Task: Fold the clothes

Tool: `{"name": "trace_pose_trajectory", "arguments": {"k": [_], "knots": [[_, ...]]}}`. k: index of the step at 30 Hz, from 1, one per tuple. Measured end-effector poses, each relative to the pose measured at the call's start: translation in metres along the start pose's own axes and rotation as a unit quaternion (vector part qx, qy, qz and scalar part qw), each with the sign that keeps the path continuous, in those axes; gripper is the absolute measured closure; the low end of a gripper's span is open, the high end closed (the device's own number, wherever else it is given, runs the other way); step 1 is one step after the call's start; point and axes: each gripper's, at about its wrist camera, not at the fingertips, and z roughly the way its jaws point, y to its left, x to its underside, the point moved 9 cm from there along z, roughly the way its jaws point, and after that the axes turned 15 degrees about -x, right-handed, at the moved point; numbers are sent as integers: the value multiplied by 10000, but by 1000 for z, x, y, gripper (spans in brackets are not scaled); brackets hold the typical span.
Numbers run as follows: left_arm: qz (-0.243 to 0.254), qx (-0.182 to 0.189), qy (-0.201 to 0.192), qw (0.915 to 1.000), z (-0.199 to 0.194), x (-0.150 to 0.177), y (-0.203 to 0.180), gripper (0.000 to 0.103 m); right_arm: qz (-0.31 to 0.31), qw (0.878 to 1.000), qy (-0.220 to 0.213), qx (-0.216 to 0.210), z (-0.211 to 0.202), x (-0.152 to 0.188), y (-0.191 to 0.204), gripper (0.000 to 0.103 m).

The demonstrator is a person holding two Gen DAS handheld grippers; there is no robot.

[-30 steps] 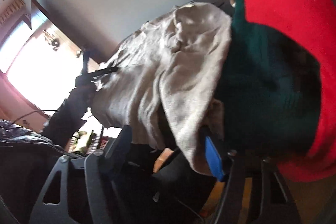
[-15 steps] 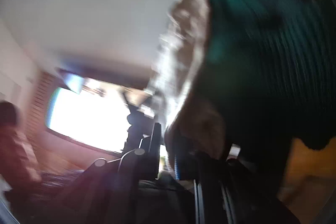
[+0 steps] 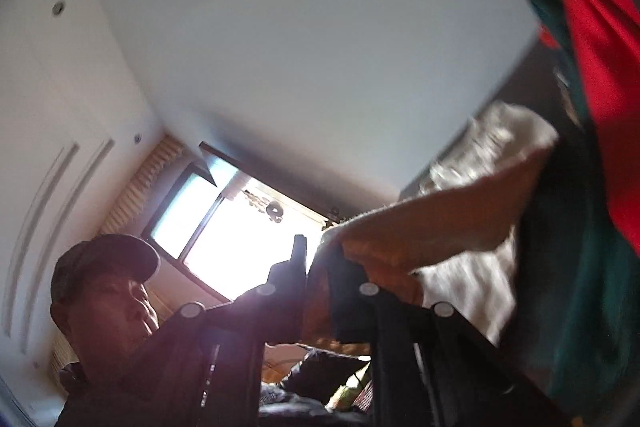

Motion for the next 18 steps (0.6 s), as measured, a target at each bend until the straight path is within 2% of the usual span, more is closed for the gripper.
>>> {"name": "trace_pose_trajectory", "arguments": {"k": [4, 7, 9, 10, 11, 12, 13, 15, 16, 18], "knots": [[-17, 16, -4, 10000, 0, 0, 0, 1, -415, 9977, 529, 62, 78, -42, 26, 92], [-106, 62, -13, 9999, -1, 0, 3, 1, -703, 9913, 1114, -88, 169, -62, 40, 92], [-153, 78, -17, 9999, -1, 0, 4, 1, -676, 9846, 1574, -337, 246, -57, 42, 85], [-176, 88, -19, 9998, -1, -1, 5, 1, -600, 9807, 1823, -384, 283, -49, 36, 55], [-202, 104, -22, 9997, -1, -1, 6, 1, -578, 9777, 1991, -346, 312, -42, 28, 21], [-256, 115, -24, 9996, -1, -1, 7, 1, -651, 9772, 2016, -158, 329, -36, 19, 9], [-377, 97, -37, 9992, -2, -1, 12, 1, -661, 9768, 2039, -38, 342, -30, 9, 1], [-636, 103, -56, 9979, -4, 0, 21, 1, -415, 9776, 2060, -70, 348, -17, -14, 1], [-766, 136, -59, 9969, -5, 1, 26, 1, -178, 9795, 2004, -125, 339, -12, -27, 2], [-1070, 357, -66, 9936, -7, 3, 35, 1, 255, 9851, 1701, 28, 299, -10, -57, 0]]}}
